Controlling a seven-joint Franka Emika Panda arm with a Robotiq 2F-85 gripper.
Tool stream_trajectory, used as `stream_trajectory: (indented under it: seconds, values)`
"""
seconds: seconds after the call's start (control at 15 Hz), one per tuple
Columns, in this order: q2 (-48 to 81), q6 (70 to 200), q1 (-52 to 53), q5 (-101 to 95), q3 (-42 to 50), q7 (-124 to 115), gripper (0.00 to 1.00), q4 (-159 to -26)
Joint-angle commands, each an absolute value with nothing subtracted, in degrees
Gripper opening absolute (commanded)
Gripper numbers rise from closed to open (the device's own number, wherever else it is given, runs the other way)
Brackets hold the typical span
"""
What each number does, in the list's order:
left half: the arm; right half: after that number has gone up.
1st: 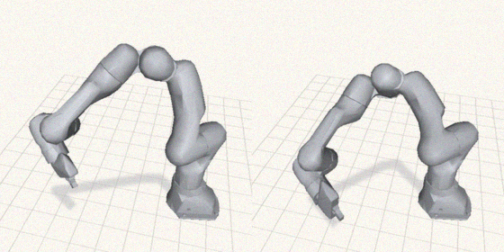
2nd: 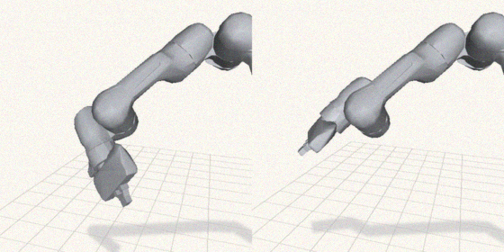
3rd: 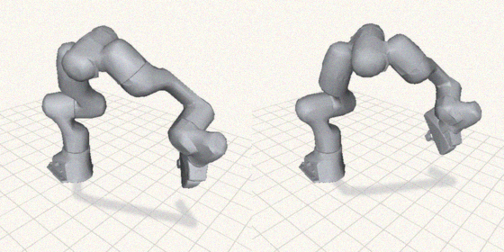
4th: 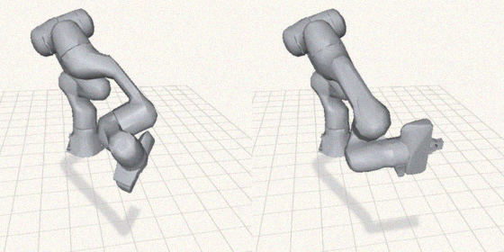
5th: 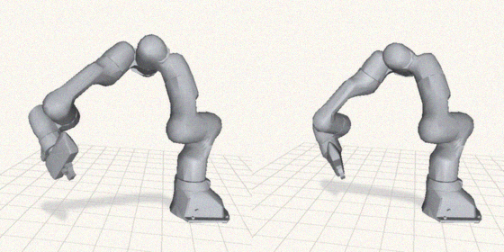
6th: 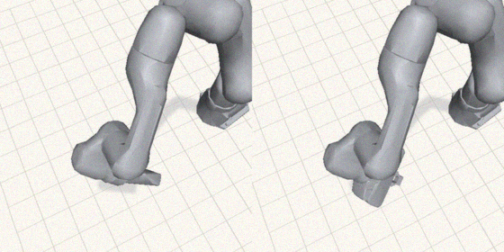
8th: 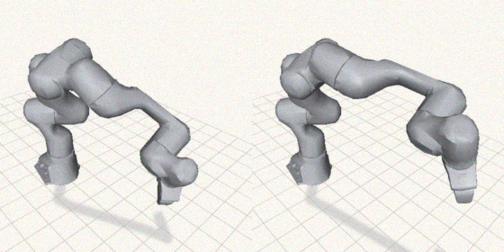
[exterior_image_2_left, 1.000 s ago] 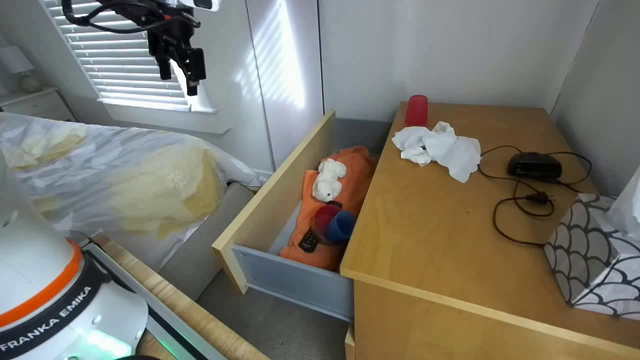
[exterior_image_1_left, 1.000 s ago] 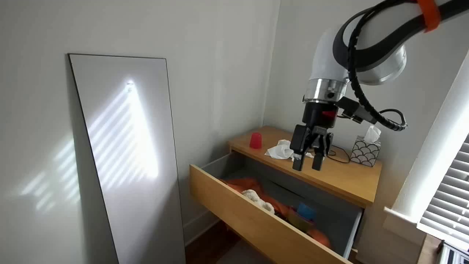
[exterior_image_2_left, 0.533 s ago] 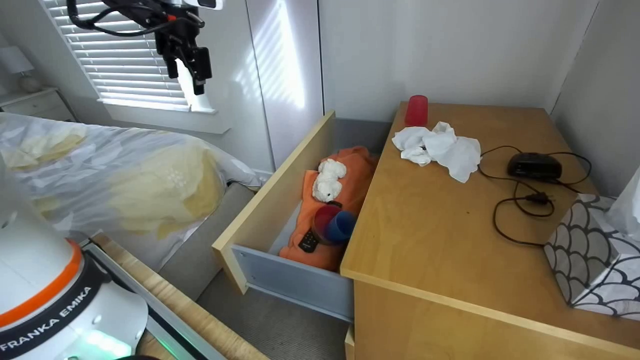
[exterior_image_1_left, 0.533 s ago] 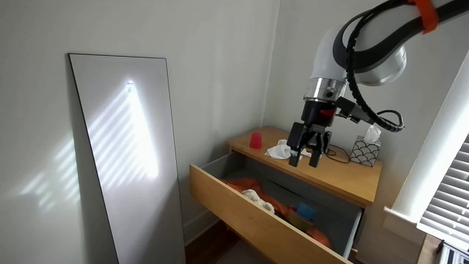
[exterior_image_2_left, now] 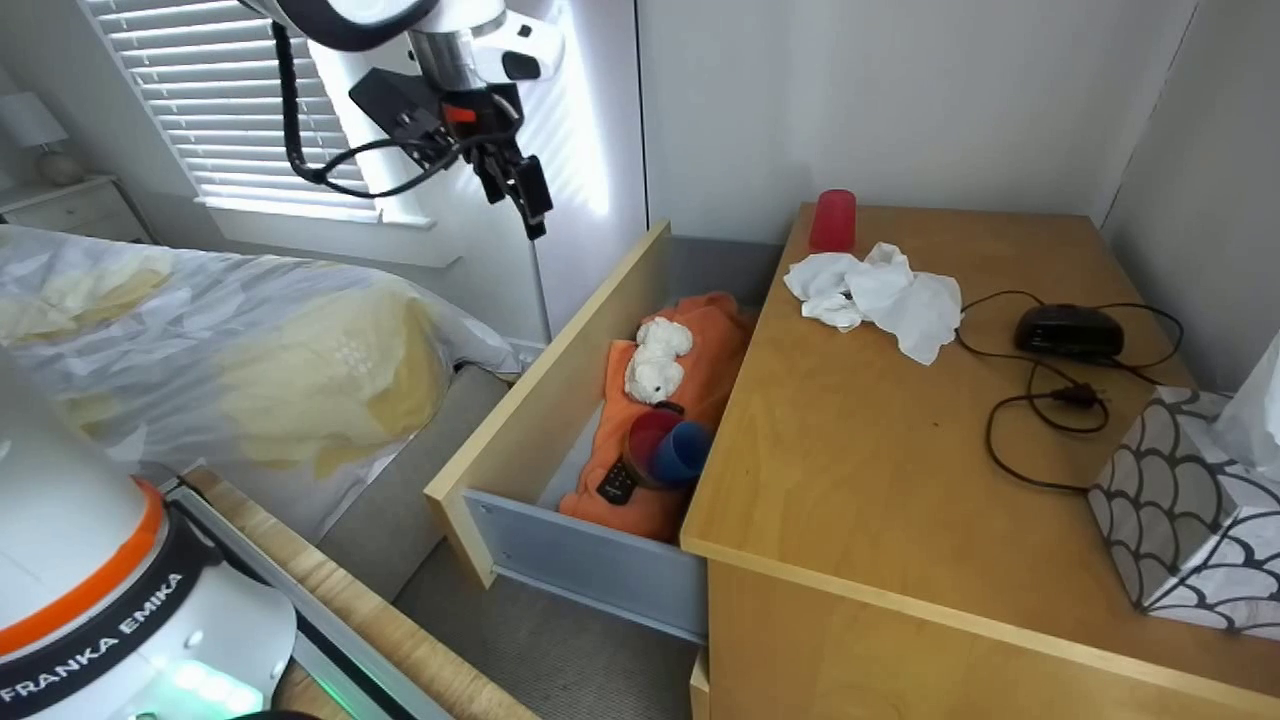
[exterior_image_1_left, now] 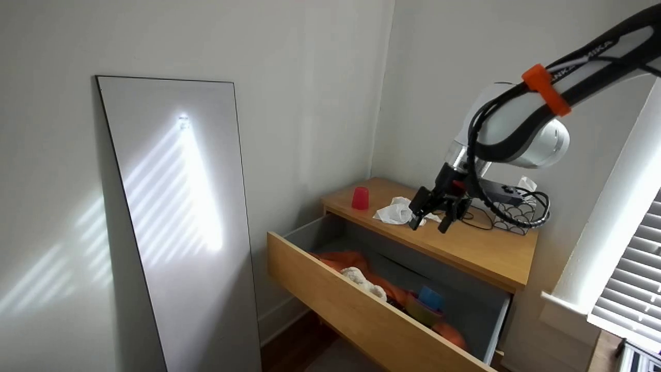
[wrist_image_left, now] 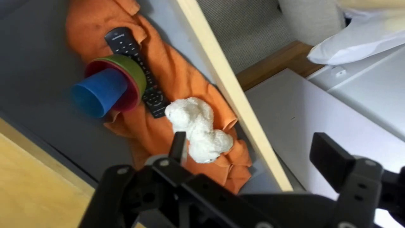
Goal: Remove the cup and bowls from the drawer
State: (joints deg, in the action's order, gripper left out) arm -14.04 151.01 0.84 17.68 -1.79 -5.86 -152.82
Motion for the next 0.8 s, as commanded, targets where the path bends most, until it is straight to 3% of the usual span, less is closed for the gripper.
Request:
stream_trajectory:
  seconds: [0.0, 0.73]
  values:
    - [-6.41, 159.34, -1.35, 13.04, -1.02, -7.99, 1.0, -153.06]
    - [14.26, 170.21, -4.49, 17.7, -0.47, 1.08, 1.0, -144.33]
